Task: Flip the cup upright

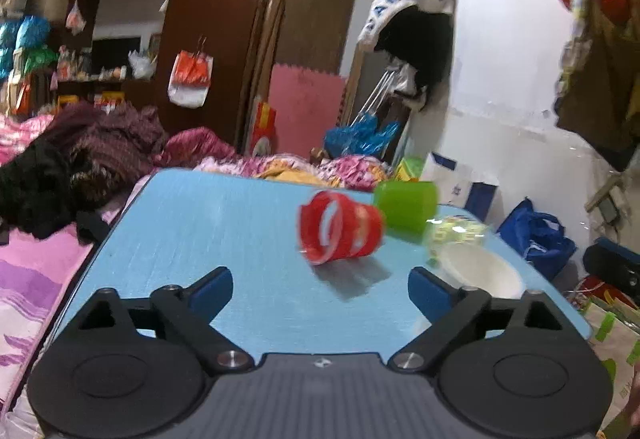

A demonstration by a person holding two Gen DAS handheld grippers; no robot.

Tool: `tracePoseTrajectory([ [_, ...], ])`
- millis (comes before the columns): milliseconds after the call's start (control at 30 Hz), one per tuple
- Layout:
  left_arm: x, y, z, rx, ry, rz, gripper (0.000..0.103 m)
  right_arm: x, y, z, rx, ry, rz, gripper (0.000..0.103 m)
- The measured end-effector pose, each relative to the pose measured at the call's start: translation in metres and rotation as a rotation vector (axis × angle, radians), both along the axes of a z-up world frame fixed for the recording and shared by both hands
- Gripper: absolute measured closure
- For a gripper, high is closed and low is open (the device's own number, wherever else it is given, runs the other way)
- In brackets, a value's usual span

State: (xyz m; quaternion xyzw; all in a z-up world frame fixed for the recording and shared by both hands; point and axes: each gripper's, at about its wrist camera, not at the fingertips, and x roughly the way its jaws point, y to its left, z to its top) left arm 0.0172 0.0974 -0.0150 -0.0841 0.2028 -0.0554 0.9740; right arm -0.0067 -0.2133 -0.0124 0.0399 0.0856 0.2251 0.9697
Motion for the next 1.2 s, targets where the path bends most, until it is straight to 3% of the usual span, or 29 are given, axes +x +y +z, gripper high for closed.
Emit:
tracePoseTrajectory([
  [100, -0.028, -0.027, 0.003, 0.045, 0.003, -0.013, 0.006, -0.007, -0.016, -0.007, -0.029, 0.073, -0.019, 0.001],
  [233, -0.062, -0.069, 0.000, 0.162, -0.017, -0.013, 0.006, -0.019, -0.019, -0.023, -0.078, 0.094, -0.046, 0.001],
  [367, -0.068, -0.100, -0.006, 0.238, 0.006, -0.043, 0.006, -0.025, -0.011, -0.027, -0.088, 0.100, -0.037, 0.001],
  [500, -0.064, -0.107, -0.009, 0.240, 0.035, -0.063, 0.006, -0.028, -0.009, -0.025, -0.129, 0.095, -0.035, 0.001],
  [800, -0.061, -0.091, -0.004, 0.211, 0.025, 0.016, 0.006, -0.025, -0.021, -0.026, -0.102, 0.111, -0.055, 0.001],
  [1200, -0.054, -0.088, -0.001, 0.215, 0.023, 0.015, 0.006, -0.021, -0.030, -0.028, -0.074, 0.127, -0.050, 0.001],
])
